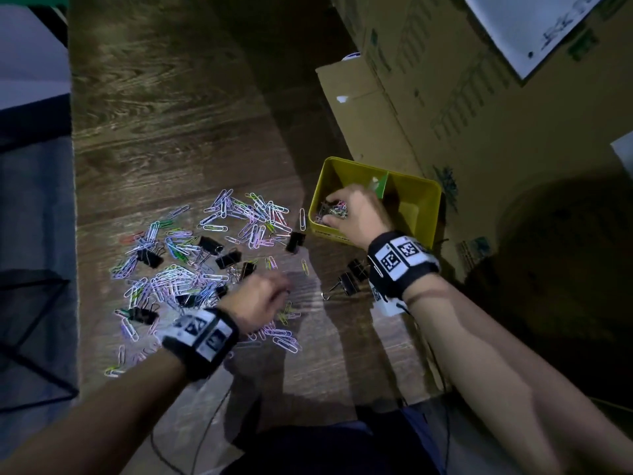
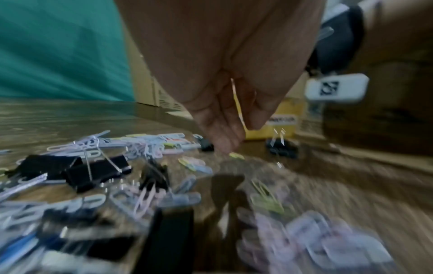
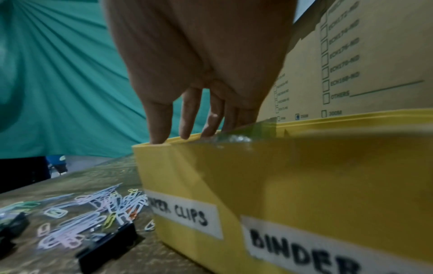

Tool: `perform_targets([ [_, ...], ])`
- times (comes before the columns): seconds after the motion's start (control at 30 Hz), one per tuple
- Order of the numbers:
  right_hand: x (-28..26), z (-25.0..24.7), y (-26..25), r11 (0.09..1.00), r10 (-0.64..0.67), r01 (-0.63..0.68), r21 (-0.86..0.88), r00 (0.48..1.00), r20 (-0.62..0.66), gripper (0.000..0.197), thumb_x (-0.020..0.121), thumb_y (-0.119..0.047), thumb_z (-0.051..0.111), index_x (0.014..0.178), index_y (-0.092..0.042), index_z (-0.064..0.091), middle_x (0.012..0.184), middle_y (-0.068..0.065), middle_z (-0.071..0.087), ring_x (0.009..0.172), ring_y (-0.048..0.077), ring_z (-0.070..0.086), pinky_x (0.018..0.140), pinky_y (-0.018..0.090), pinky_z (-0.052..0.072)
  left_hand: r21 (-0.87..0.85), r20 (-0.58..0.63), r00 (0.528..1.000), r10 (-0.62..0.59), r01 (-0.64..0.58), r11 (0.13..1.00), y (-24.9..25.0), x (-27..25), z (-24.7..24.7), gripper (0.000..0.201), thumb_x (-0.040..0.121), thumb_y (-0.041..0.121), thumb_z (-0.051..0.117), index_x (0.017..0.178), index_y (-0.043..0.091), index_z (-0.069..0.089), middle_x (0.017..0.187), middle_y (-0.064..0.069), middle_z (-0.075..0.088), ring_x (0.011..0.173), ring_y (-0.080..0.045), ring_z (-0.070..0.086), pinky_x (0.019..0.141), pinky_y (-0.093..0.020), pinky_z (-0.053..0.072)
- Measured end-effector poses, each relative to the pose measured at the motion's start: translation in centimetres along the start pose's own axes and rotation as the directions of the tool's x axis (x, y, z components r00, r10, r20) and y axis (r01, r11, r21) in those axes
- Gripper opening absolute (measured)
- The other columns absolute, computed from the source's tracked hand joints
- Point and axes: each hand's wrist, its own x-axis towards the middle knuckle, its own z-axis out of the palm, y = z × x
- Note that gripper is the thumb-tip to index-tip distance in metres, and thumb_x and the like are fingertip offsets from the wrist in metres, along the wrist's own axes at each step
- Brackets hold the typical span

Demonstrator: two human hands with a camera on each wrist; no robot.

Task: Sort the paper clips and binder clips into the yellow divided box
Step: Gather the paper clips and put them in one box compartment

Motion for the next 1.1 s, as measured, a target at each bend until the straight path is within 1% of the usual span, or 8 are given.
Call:
perform_targets([
  [0.1, -2.0, 0.8, -0.5, 0.993, -0.098, 0.103, 0.053, 0.991, -0.093, 0.028, 0.086, -0.023, 0.067, 0.113, -0.015, 0.066, 0.117, 0.006, 0.058, 0.111, 0.017, 0.052, 0.093, 0.019, 0.033, 0.195, 0.091, 0.994, 0.066, -0.083, 0.977, 0.2, -1.7, 3.1, 0.051, 0.080, 0.019, 0.029, 0.123, 0.013, 0.057, 0.128, -0.008, 0.057, 0.116, -0.024, 0.054, 0.098, -0.038, 0.046],
  [0.23, -5.4, 3.3, -1.0, 0.948, -0.301, 0.314, 0.057, 0.938, -0.170, 0.017, 0.087, -0.018, 0.064, 0.102, -0.013, 0.069, 0.103, 0.005, 0.059, 0.096, 0.016, 0.056, 0.087, 0.025, 0.044, 0.347, 0.144, 0.987, 0.072, -0.119, 0.930, 0.4, -3.9, 5.9, 0.054, 0.075, 0.021, 0.030, 0.119, 0.009, 0.060, 0.123, -0.013, 0.059, 0.112, -0.029, 0.059, 0.085, -0.043, 0.053],
  [0.33, -7.1, 6.5, -0.7, 0.934, -0.358, 0.358, 0.024, 0.933, 0.038, 0.026, 0.089, -0.014, 0.057, 0.114, -0.011, 0.065, 0.120, 0.008, 0.056, 0.110, 0.022, 0.054, 0.096, 0.032, 0.044, 0.324, 0.117, 0.989, 0.090, -0.124, 0.938, 0.1, -6.6, 6.7, 0.053, 0.073, 0.015, 0.039, 0.123, 0.010, 0.054, 0.124, -0.014, 0.057, 0.112, -0.029, 0.057, 0.087, -0.042, 0.053],
  [0.43, -7.8, 9.6, -0.6, 0.945, -0.218, 0.282, -0.166, 0.921, 0.323, 0.057, 0.093, -0.023, 0.052, 0.144, -0.008, 0.033, 0.154, 0.016, 0.020, 0.143, 0.033, 0.017, 0.118, 0.042, 0.016, 0.163, -0.006, 0.997, 0.072, -0.070, 0.984, 0.0, -8.8, 6.3, 0.065, 0.067, -0.005, 0.061, 0.129, 0.010, 0.048, 0.127, -0.017, 0.053, 0.115, -0.030, 0.053, 0.094, -0.043, 0.048],
  [0.5, -8.0, 10.8, -1.0, 0.912, -0.087, 0.254, -0.321, 0.886, 0.456, 0.071, 0.097, -0.036, 0.044, 0.150, -0.007, 0.008, 0.158, 0.018, -0.004, 0.146, 0.033, -0.006, 0.118, 0.051, 0.002, 0.155, -0.063, 0.998, -0.018, 0.028, 0.988, -0.5, -9.5, 5.9, 0.068, 0.067, -0.006, 0.060, 0.131, 0.012, 0.046, 0.131, -0.013, 0.050, 0.116, -0.028, 0.051, 0.097, -0.041, 0.046],
  [0.6, -9.6, 12.3, -1.9, 0.884, -0.038, 0.259, -0.388, 0.869, 0.493, 0.069, 0.100, -0.039, 0.031, 0.149, -0.004, -0.003, 0.156, 0.018, -0.013, 0.144, 0.034, -0.016, 0.118, 0.051, -0.003, 0.222, -0.055, 0.997, -0.057, 0.068, 0.973, -2.0, -9.7, 5.5, 0.065, 0.067, -0.004, 0.063, 0.129, 0.010, 0.048, 0.132, -0.012, 0.047, 0.123, -0.031, 0.046, 0.099, -0.046, 0.045],
  [0.8, -14.9, 14.9, -2.3, 0.882, -0.200, 0.364, -0.299, 0.864, 0.462, 0.067, 0.097, -0.029, 0.041, 0.150, -0.007, 0.006, 0.159, 0.012, 0.005, 0.146, 0.031, -0.001, 0.118, 0.045, 0.000, 0.265, -0.037, 0.997, -0.069, 0.076, 0.961, -2.6, -9.0, 4.0, 0.049, 0.078, 0.018, 0.040, 0.124, 0.008, 0.050, 0.125, -0.017, 0.052, 0.111, -0.031, 0.053, 0.094, -0.045, 0.048],
  [1.1, -16.1, 15.1, -2.2, 0.957, -0.136, 0.203, -0.205, 0.945, 0.298, 0.073, 0.090, -0.027, 0.055, 0.148, -0.005, 0.017, 0.144, 0.013, 0.029, 0.132, 0.029, 0.028, 0.110, 0.041, 0.029, 0.369, -0.025, 0.991, -0.132, 0.132, 0.920, -1.7, -9.3, 7.9, 0.064, 0.060, 0.000, 0.068, 0.121, 0.001, 0.051, 0.112, -0.020, 0.056, 0.098, -0.036, 0.057, 0.084, -0.044, 0.052],
])
